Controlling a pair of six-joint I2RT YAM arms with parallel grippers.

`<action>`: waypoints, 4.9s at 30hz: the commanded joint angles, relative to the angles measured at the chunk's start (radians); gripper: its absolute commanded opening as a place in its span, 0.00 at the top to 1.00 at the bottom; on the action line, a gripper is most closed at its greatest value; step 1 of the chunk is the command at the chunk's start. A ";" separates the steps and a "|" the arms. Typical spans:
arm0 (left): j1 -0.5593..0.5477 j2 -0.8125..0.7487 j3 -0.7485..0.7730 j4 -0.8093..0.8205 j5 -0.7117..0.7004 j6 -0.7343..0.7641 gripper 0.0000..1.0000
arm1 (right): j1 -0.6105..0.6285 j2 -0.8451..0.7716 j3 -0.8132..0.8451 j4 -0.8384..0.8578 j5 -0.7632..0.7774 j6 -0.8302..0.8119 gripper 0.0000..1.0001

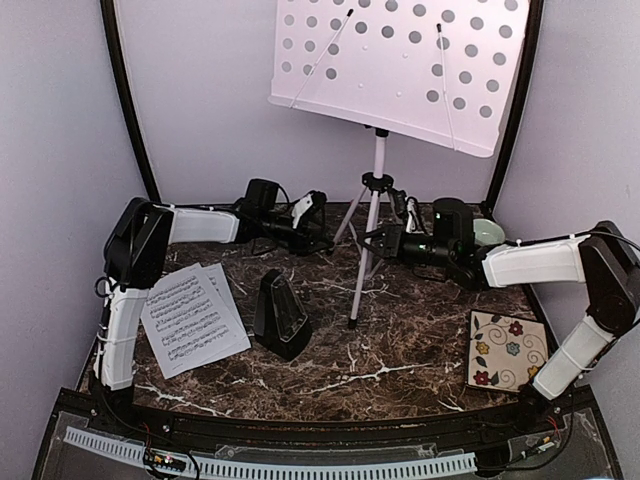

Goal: Set up the instrument practice props

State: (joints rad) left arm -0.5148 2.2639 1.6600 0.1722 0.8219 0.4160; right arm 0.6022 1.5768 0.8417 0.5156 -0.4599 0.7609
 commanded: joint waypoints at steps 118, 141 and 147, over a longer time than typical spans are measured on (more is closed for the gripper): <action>0.160 -0.850 -0.505 -0.470 -0.804 -0.658 0.01 | -0.006 -0.275 0.097 -0.623 0.328 -0.324 0.00; 0.567 -1.146 -0.848 -0.866 -0.601 -0.896 0.06 | 0.030 -0.225 0.088 -0.603 0.114 -0.322 0.00; 0.726 -1.134 -0.937 -0.711 -0.493 -0.893 0.10 | 0.114 -0.178 0.204 -0.715 0.134 -0.383 0.00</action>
State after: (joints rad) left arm 0.1371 1.1259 0.7673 -0.6403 0.2462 -0.4908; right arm 0.6682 1.3750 0.9722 -0.1463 -0.3164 0.4294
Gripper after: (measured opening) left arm 0.908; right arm 0.998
